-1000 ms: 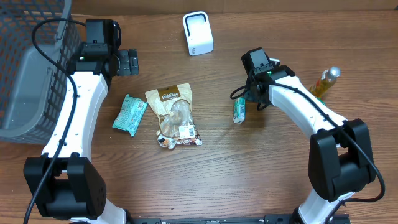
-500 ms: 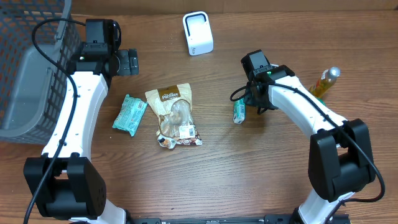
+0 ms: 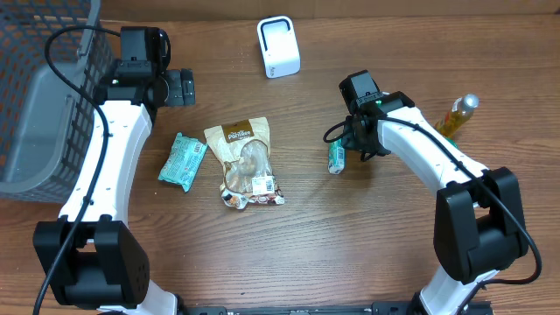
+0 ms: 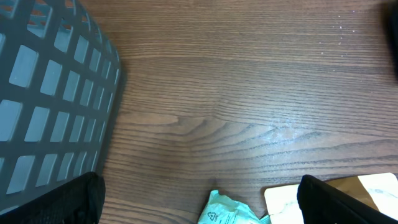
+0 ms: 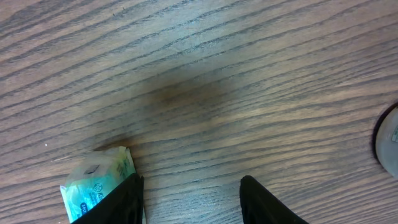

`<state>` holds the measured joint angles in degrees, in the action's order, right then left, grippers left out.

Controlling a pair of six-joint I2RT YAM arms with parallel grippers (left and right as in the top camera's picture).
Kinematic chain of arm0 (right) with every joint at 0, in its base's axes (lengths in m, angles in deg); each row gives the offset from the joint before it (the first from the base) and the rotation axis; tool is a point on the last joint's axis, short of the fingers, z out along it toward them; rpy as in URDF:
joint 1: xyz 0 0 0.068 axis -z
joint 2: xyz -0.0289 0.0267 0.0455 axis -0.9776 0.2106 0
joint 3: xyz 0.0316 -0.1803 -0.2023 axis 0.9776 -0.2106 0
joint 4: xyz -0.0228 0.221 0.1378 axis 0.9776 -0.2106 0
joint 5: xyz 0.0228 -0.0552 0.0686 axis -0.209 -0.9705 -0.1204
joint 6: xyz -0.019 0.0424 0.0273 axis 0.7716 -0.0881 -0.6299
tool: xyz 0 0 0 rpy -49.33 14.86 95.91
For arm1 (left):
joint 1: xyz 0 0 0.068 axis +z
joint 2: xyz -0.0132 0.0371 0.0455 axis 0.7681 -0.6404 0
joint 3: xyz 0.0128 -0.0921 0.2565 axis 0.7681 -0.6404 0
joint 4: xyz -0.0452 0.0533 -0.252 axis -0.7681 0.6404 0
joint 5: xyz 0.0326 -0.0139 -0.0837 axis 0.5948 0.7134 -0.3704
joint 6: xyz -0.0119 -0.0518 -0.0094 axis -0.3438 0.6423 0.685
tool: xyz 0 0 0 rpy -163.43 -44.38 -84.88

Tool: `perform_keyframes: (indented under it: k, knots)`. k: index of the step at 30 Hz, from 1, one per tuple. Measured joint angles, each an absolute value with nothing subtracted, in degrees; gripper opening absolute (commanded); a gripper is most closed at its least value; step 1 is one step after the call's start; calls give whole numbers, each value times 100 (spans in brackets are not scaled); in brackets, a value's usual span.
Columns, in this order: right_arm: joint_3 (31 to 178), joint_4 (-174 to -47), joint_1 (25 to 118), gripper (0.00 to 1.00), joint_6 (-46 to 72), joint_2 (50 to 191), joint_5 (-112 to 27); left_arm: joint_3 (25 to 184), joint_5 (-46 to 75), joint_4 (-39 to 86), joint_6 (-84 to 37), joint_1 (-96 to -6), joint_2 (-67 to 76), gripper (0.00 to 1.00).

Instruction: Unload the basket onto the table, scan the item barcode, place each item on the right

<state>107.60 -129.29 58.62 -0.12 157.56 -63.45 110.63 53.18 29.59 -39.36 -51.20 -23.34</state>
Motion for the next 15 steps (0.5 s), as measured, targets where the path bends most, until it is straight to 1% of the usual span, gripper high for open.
perform_keyframes:
  k: [15]
  knots:
    - [10760,-12925,5862,51,-12,15756,-6107,11063,5318,2959,-3938,-5120,-2334,99]
